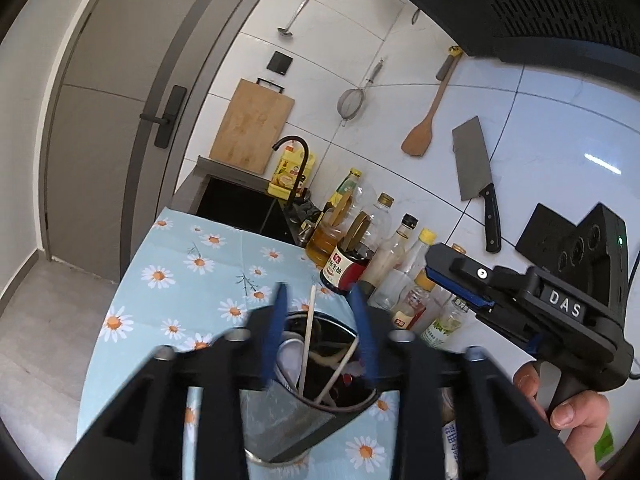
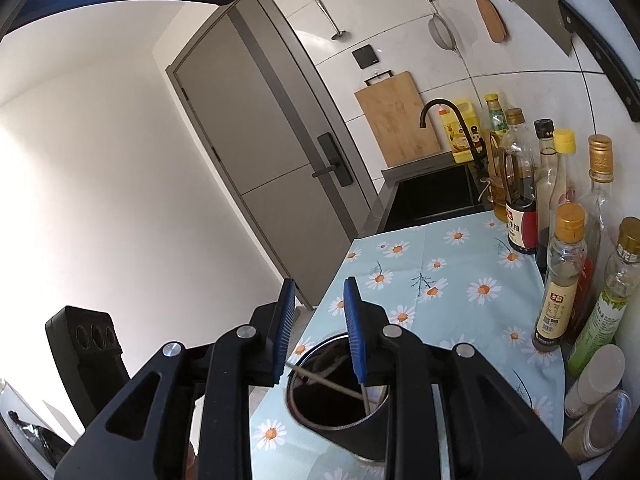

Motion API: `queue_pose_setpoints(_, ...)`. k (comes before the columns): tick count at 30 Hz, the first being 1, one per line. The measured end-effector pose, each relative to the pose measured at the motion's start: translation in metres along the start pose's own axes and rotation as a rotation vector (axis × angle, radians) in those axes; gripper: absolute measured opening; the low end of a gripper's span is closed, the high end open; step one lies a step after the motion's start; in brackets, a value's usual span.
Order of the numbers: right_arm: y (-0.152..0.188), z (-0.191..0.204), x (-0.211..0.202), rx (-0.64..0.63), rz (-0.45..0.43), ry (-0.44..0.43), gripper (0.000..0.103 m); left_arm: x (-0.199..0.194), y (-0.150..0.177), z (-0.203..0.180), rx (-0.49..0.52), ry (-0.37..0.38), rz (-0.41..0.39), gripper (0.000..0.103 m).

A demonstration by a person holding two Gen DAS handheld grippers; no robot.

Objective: Organize utensils
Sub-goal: 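Lower the chopsticks into the holder and open both tools, then move both tools back down to the remaining spoons and chopsticks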

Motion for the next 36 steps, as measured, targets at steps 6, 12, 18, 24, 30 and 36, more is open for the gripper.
queue_pose_setpoints(6,0.011,0.006,-0.022,0.001,0.014,-0.008,0.031,-0.023,0.003,-0.008,0.027,-0.015,0.022,0.034)
queue_pose_setpoints(12,0.032,0.01,-0.046,0.029,0.068,-0.034,0.031,-0.04,0.023,-0.017,0.059,-0.01,0.113,0.034)
queue_pose_setpoints(18,0.058,0.008,-0.063,0.034,0.116,-0.022,0.032,-0.051,0.055,-0.027,0.088,0.021,0.211,0.034)
queue_pose_setpoints(24,0.087,-0.005,-0.07,0.059,0.178,0.008,0.034,-0.057,0.09,-0.044,0.154,0.06,0.328,0.034)
queue_pose_setpoints(30,0.11,-0.021,-0.073,0.098,0.234,0.033,0.034,-0.054,0.123,-0.06,0.226,0.118,0.47,0.034)
queue_pose_setpoints(36,0.13,-0.035,-0.075,0.126,0.28,0.055,0.034,-0.046,0.15,-0.067,0.259,0.15,0.587,0.034)
Point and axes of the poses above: each gripper's, at about its wrist camera, not at the fingertips, and x roughly the way its jaws point, z to its left, y to its underside, the point moved 7 cm from there along x, roughly the way its jaws point, and after that the axes turned 9 degrees about x, right-handed, at the moved point
